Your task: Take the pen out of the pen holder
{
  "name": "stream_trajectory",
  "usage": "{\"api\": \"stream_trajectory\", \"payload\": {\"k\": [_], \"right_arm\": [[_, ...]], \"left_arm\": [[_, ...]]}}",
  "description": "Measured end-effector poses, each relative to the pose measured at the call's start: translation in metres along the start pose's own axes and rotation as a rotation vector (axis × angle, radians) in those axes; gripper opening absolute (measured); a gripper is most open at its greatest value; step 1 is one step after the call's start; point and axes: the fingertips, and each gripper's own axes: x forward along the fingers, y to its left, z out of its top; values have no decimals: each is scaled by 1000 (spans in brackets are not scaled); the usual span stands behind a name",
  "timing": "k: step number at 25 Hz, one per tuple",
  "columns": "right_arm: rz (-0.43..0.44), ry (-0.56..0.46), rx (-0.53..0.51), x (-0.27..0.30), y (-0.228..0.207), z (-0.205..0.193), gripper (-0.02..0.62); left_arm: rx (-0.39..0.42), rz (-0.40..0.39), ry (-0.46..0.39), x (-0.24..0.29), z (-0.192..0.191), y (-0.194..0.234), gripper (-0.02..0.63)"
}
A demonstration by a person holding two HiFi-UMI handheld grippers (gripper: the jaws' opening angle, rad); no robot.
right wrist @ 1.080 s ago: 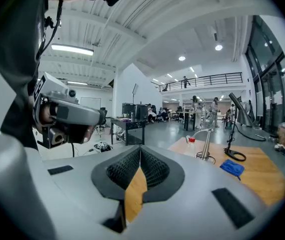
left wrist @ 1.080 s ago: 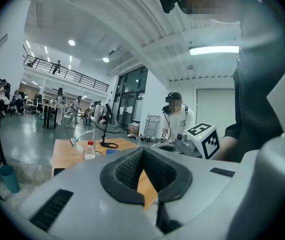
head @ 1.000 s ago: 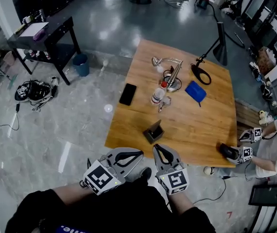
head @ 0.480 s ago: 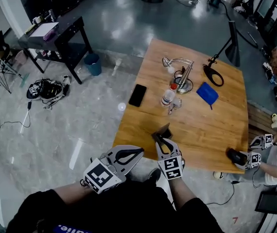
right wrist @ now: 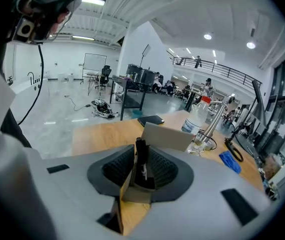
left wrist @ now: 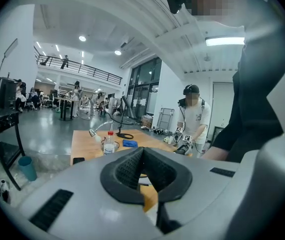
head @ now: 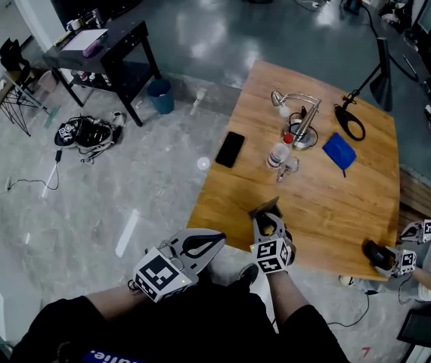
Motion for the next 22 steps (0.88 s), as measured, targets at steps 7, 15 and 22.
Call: {"api": "stream_trajectory", "payload": {"k": [7,15,22], "right_arm": [[-29,0,16,4,-4,-1,67],[-72,-60,55,-29,-12,23,64],[-132,-174,132,-96,-20,66,64]], "left_arm": [[2,2,11,-3,-7,3,9],[-5,-51,-12,-1,-4,-2,9],[-25,-121,-35,12,-3,-17,9]]}}
